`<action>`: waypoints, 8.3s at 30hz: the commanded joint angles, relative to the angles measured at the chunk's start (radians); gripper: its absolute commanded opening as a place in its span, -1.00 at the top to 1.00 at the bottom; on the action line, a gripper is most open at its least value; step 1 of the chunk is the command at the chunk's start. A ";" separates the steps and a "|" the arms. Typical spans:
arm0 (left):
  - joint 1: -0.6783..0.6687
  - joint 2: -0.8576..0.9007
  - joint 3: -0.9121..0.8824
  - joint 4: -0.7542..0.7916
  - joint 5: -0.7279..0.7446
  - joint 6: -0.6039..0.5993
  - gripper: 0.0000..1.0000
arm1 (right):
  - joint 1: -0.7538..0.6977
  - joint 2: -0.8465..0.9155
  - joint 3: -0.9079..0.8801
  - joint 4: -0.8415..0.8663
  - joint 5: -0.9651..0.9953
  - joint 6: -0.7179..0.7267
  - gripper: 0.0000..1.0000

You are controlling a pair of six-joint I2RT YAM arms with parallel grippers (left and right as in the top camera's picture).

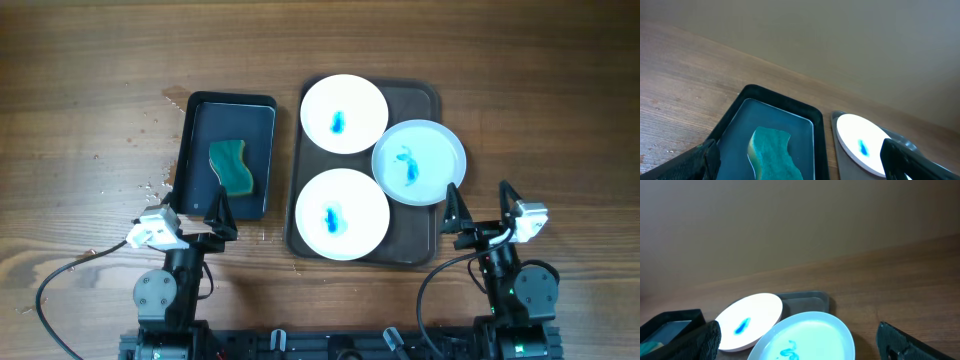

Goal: Clean dirty plates on tray and stack at the side

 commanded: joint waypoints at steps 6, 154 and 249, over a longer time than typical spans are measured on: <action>-0.005 -0.005 -0.008 0.000 -0.010 0.020 -1.00 | 0.002 0.002 -0.001 0.002 0.016 0.009 -1.00; -0.150 1.846 1.100 -0.615 -0.051 -0.081 0.92 | 0.312 1.262 0.984 -0.941 -0.296 0.087 -0.31; -0.671 1.933 1.131 -0.454 0.192 -0.280 0.92 | 0.311 1.705 0.868 -0.544 -0.094 0.212 0.91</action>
